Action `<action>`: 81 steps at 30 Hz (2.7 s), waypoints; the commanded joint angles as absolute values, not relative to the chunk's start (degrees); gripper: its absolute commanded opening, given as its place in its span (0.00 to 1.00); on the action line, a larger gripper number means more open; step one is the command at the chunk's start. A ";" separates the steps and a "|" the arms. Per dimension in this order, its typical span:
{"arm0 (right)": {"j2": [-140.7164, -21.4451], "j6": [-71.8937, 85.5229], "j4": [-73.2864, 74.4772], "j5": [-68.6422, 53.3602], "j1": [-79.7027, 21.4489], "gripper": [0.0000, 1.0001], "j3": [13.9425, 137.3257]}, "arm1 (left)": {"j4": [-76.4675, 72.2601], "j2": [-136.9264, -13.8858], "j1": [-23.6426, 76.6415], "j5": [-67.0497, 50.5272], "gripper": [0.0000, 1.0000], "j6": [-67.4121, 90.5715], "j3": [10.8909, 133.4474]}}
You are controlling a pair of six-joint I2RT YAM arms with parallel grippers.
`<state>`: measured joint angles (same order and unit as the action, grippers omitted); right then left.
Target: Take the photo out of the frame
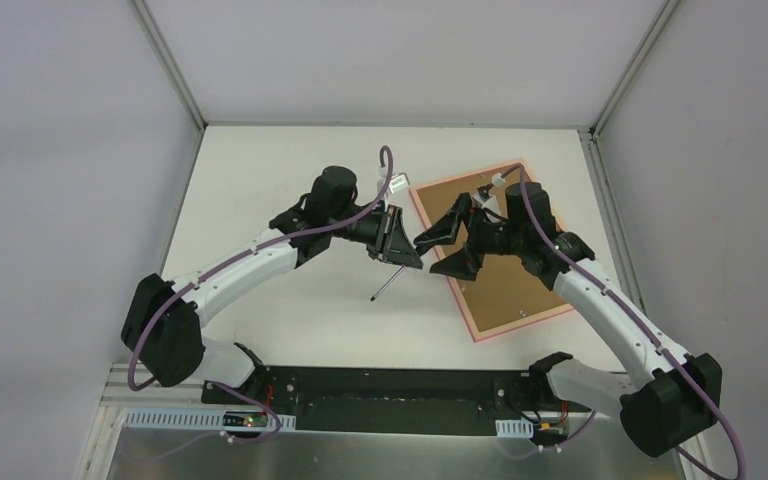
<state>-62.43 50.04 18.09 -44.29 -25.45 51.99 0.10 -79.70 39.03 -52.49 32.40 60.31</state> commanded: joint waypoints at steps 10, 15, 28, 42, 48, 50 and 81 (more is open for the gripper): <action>-62.31 52.07 19.04 -30.18 -27.32 0.59 58.60 | -12.37 -77.79 39.33 -52.73 0.00 39.83 59.07; -63.28 49.41 19.29 -29.09 -29.55 0.64 59.43 | -12.30 -78.21 39.33 -53.06 0.00 39.73 59.38; -64.09 42.55 37.02 7.84 -33.31 0.00 66.50 | -0.74 -75.57 38.08 -34.11 0.58 42.42 60.04; -78.71 35.68 32.20 34.68 -33.15 0.00 75.69 | 20.35 -89.33 28.58 -27.09 0.58 36.44 72.50; -86.10 23.97 19.98 32.64 -31.55 0.00 77.14 | 24.34 -93.64 28.20 -28.08 0.58 31.49 74.07; -88.23 23.41 18.18 30.91 -30.56 0.00 78.46 | 28.31 -93.86 27.69 -26.71 0.59 28.36 75.70; -100.07 16.19 14.78 27.65 -32.90 0.00 82.18 | 39.99 -94.04 26.81 -25.37 0.64 20.20 80.16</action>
